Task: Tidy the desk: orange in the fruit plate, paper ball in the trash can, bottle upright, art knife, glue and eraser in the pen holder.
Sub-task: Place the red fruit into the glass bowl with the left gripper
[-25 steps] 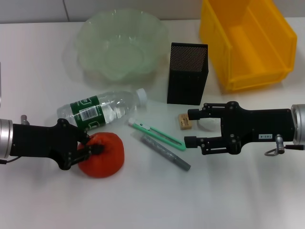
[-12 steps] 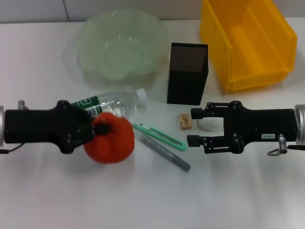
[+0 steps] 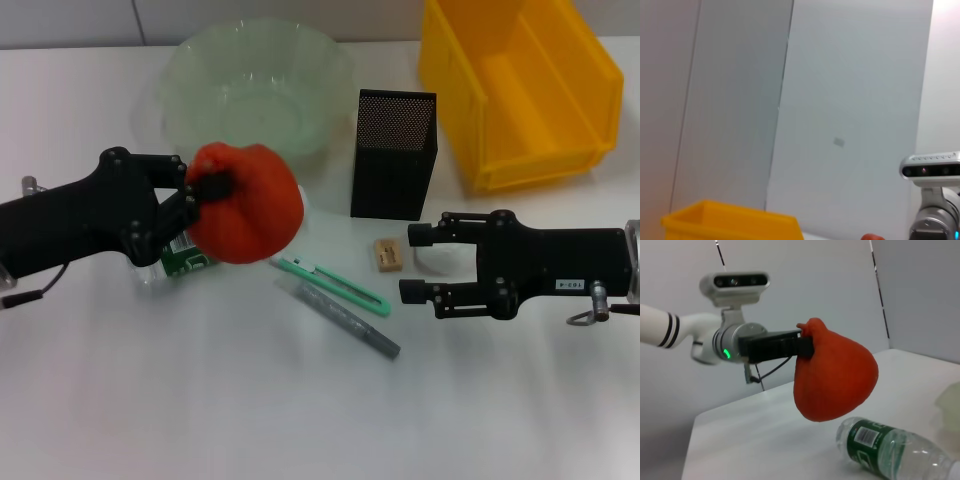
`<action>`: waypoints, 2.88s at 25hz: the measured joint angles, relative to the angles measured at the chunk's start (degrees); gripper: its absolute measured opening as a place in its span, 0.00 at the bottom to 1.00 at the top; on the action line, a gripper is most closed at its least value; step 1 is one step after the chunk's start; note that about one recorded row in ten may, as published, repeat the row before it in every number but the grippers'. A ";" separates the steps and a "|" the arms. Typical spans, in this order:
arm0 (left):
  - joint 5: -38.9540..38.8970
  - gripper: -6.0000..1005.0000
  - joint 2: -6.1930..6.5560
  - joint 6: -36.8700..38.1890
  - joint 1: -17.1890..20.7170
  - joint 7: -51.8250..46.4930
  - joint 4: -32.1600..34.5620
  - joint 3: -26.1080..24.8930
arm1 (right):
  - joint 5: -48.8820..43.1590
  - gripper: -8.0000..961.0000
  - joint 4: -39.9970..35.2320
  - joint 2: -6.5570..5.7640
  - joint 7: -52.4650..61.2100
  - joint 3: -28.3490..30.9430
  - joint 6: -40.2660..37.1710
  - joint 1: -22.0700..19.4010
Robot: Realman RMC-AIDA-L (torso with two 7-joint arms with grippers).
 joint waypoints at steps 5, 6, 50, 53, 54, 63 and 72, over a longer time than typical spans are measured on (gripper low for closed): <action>-3.83 0.07 -0.90 -1.64 0.28 13.66 -9.02 -0.37 | 0.08 0.78 -0.04 0.16 -1.04 1.35 0.85 -0.09; -3.83 0.07 -0.90 -1.64 0.28 13.66 -9.02 -0.37 | 0.13 0.78 -0.06 0.24 -1.27 1.56 1.10 -0.09; -25.01 0.07 -3.20 -42.00 -14.89 18.79 -23.92 -1.71 | 0.21 0.78 -0.06 1.24 -2.73 4.39 2.91 -0.71; -25.03 0.07 -3.19 -45.19 -16.63 18.79 -24.14 -1.71 | 0.21 0.78 0.02 1.24 -2.79 4.38 3.51 -0.71; -25.07 0.07 -3.19 -46.13 -17.10 18.80 -24.26 -1.71 | 0.21 0.78 0.06 1.25 -2.83 4.38 3.87 -0.71; -25.26 0.07 -3.18 -47.85 -17.89 19.52 -24.70 -1.70 | 0.98 0.78 0.28 1.37 -3.57 4.35 4.64 -0.71; -25.26 0.07 -3.18 -47.38 -17.78 19.52 -24.70 -1.70 | 1.80 0.78 0.29 1.42 -3.69 4.66 6.18 -0.96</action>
